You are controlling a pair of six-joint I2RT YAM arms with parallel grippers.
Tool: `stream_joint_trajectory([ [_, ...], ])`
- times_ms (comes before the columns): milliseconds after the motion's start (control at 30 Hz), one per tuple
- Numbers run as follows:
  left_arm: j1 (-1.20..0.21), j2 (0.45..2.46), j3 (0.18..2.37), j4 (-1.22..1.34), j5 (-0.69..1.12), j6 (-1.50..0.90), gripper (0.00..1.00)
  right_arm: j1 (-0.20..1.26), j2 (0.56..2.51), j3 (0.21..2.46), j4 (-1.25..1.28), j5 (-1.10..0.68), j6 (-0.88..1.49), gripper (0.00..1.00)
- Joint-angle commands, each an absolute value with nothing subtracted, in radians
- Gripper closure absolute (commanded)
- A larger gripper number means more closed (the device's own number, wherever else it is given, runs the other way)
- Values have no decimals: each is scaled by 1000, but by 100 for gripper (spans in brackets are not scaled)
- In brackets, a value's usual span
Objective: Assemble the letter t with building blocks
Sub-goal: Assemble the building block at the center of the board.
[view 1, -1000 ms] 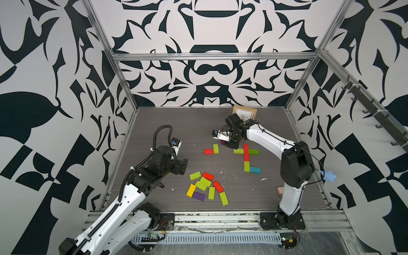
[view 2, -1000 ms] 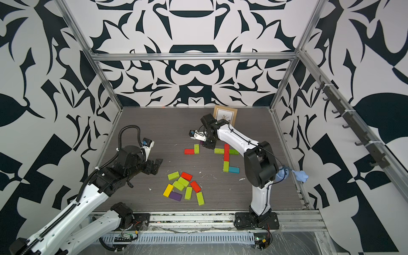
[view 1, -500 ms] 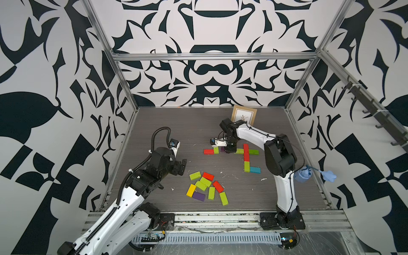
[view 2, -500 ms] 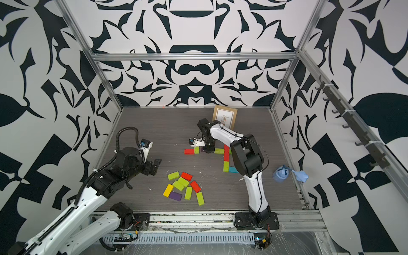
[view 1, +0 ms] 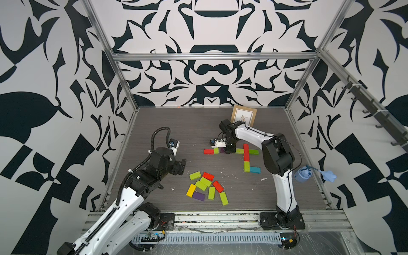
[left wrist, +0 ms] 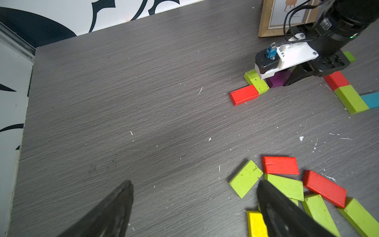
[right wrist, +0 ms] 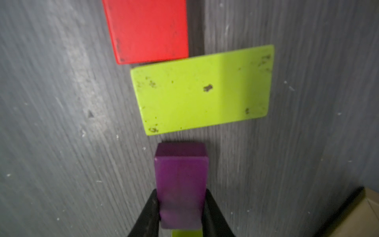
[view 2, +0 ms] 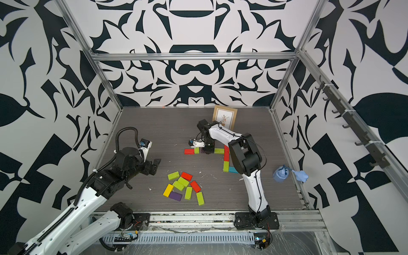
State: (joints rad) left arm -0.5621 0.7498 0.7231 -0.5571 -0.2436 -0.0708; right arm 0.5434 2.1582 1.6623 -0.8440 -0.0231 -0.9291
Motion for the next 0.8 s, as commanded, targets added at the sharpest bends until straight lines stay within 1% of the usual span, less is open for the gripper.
stream_joint_trajectory([
  [0,-559,732,708,-550,-250,-71,2,559,2164,1692,-853,-14,-940,98],
  [600,-559,714,704,-549,-249,-73,2,581,2187,1696,-845,-5,-934,97],
  [700,-558,711,702,-549,-249,-72,2,582,2195,1699,-844,-2,-930,95],
  [767,-558,711,700,-548,-250,-72,2,582,2199,1699,-838,2,-926,92],
])
